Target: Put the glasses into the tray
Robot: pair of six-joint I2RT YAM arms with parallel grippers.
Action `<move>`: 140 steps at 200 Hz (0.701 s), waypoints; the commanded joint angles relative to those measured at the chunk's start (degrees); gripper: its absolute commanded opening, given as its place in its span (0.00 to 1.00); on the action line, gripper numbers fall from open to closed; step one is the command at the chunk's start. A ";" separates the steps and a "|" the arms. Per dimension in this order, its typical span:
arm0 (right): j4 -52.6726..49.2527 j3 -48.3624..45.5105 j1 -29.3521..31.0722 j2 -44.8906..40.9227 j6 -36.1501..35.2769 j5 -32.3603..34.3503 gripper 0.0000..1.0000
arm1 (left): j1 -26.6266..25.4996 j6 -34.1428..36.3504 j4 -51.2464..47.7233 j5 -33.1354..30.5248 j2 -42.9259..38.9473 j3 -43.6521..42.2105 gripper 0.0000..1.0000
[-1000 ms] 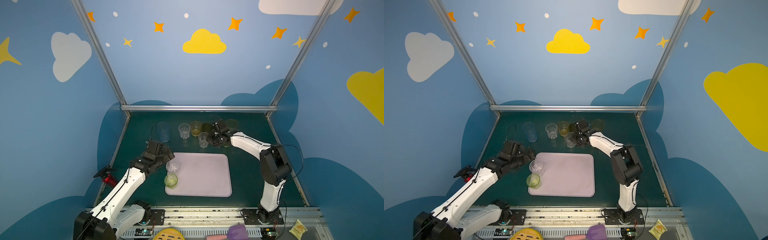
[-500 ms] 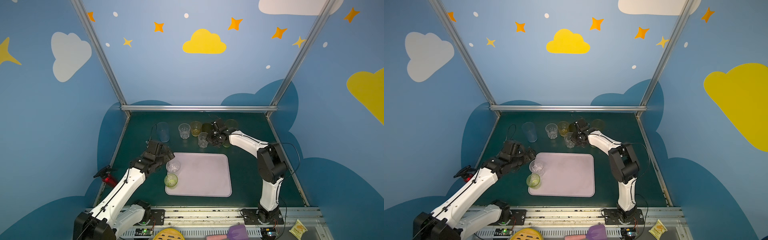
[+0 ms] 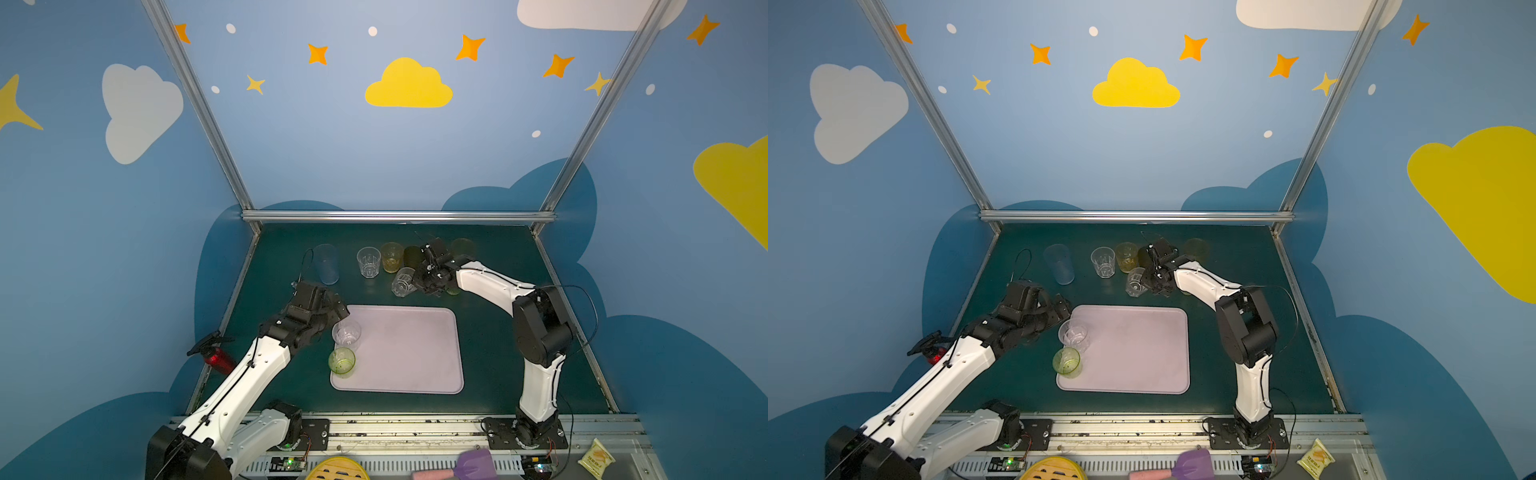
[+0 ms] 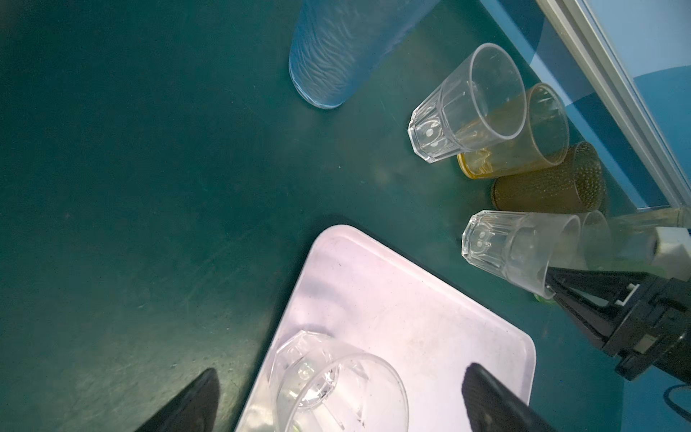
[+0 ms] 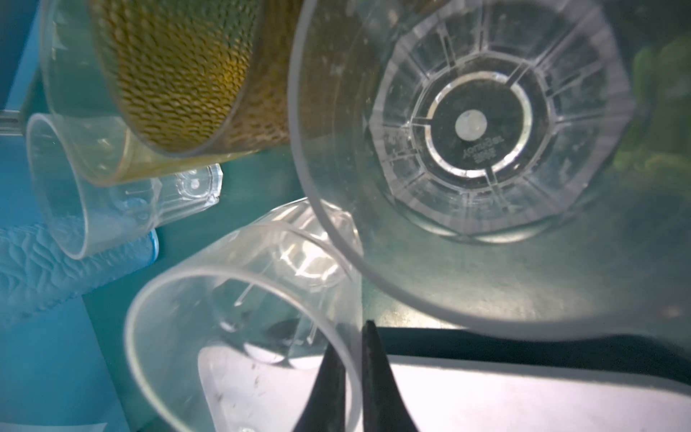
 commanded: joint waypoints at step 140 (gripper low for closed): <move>-4.06 -1.89 3.25 -8.28 -6.17 3.13 0.00 | 0.57 1.32 -4.81 2.49 1.11 3.28 1.00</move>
